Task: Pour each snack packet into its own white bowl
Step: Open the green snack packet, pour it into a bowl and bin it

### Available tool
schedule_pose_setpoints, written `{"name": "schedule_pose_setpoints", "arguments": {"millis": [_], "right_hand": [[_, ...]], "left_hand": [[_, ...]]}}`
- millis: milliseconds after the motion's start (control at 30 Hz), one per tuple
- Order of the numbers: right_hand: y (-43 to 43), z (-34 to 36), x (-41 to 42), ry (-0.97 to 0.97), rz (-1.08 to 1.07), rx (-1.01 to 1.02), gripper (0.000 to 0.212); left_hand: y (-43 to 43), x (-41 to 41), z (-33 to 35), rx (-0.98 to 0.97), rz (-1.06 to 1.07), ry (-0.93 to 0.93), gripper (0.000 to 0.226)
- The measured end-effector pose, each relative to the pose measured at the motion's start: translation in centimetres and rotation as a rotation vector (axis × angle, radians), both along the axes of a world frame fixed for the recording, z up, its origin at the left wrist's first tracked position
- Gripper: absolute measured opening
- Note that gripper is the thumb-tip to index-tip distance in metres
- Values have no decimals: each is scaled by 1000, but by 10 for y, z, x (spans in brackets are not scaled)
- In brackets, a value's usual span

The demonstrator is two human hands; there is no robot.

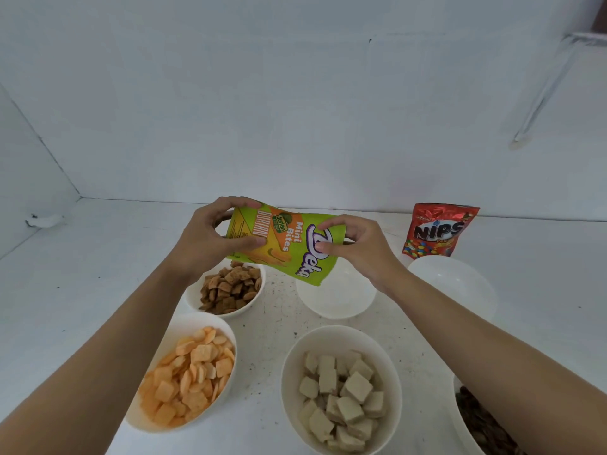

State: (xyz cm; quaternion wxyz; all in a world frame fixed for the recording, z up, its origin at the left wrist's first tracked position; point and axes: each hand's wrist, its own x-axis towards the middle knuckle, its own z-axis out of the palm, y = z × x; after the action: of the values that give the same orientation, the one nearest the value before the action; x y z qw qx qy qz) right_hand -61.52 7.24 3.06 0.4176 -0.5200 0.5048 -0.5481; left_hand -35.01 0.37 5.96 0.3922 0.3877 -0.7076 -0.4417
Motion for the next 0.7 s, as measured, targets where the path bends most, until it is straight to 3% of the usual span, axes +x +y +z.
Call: {"name": "schedule_pose_setpoints", "arguments": {"millis": [367, 533, 700], "right_hand": [[-6, -18, -9, -38, -18, 48, 26], [-10, -19, -9, -213, -24, 104, 26], [-7, -26, -8, -173, -30, 164, 26]], "left_hand": [[-9, -13, -4, -4, -6, -85, 53], [-14, -16, 2, -11, -7, -69, 50], [-19, -24, 8, 21, -47, -87, 51]]}}
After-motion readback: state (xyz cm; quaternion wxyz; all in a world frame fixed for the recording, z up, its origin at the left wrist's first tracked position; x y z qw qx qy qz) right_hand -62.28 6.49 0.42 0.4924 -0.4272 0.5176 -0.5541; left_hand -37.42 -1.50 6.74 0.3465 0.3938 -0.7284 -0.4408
